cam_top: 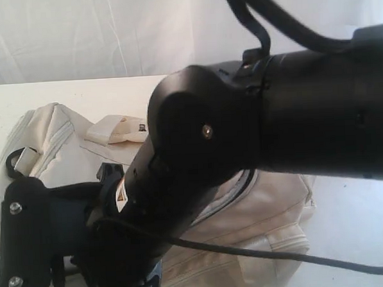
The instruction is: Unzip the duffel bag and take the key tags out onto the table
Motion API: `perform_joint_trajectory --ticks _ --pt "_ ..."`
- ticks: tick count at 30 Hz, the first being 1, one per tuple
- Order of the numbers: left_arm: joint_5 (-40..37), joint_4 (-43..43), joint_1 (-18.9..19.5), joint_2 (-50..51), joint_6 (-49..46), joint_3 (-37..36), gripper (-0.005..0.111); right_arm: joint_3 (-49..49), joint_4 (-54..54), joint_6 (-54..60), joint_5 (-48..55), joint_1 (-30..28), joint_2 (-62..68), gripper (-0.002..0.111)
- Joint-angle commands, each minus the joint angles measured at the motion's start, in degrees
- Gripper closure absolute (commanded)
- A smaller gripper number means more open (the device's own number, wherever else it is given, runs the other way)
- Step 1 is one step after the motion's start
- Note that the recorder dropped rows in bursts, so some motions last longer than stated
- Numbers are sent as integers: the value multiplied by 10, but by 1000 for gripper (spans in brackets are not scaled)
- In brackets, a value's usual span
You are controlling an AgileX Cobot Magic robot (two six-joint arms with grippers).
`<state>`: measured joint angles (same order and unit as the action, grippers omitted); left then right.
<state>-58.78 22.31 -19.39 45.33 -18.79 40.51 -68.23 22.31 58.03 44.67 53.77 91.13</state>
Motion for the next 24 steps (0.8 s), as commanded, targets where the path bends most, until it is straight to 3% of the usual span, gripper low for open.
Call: perform_joint_trajectory --ticks 1,4,9,10,15,24 --pt "-53 9 0 -7 11 2 107 25 -1 -11 1 4 4 56" --pt "-54 2 0 -7 11 2 107 32 -9 -18 0 4 4 69" --pt "-54 0 0 -7 11 2 107 36 -25 -43 9 4 4 105" --pt "-54 0 0 -7 11 2 107 36 -27 -43 14 4 4 108" --pt "-44 -12 0 -7 9 4 107 36 -43 -43 33 4 4 108" --pt "-6 -146 0 -7 61 75 107 36 -46 -70 55 4 4 108"
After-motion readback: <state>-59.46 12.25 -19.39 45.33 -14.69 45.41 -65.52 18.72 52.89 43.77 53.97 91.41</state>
